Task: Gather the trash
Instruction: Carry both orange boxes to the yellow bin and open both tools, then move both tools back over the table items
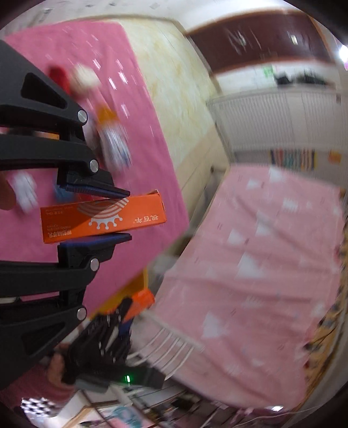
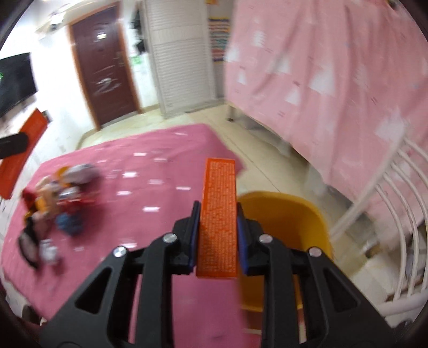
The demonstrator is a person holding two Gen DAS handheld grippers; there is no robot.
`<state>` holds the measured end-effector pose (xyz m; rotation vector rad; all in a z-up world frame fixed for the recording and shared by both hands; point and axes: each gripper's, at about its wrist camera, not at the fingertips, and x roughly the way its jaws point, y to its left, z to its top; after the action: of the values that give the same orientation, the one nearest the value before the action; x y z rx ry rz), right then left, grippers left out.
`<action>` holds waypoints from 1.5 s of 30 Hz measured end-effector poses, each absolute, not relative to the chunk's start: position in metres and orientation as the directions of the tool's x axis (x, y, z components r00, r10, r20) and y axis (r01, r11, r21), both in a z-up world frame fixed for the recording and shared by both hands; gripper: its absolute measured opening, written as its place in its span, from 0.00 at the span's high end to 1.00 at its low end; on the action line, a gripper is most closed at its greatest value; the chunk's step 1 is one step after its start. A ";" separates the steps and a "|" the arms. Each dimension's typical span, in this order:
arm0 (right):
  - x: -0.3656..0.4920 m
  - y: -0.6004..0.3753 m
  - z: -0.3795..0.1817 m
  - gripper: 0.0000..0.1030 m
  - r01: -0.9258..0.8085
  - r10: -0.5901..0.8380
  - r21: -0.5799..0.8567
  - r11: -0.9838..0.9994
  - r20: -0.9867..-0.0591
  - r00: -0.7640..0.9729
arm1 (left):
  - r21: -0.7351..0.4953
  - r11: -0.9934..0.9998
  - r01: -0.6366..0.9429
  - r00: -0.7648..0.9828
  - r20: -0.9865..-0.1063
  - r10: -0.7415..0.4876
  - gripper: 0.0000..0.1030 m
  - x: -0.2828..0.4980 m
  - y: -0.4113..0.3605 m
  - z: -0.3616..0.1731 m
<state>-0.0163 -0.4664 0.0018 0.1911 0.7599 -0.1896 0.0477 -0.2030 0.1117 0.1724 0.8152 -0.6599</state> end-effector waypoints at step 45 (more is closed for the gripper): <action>-0.002 -0.514 -0.044 0.43 0.319 -0.015 0.268 0.909 -0.745 0.666 | -0.041 0.788 0.614 0.445 -0.807 -0.389 0.33 0.064 -0.334 0.090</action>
<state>-0.0017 -0.5145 -0.0438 0.3974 0.8249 -0.1939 0.0643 -0.3340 0.0900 0.2739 0.9178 -0.6307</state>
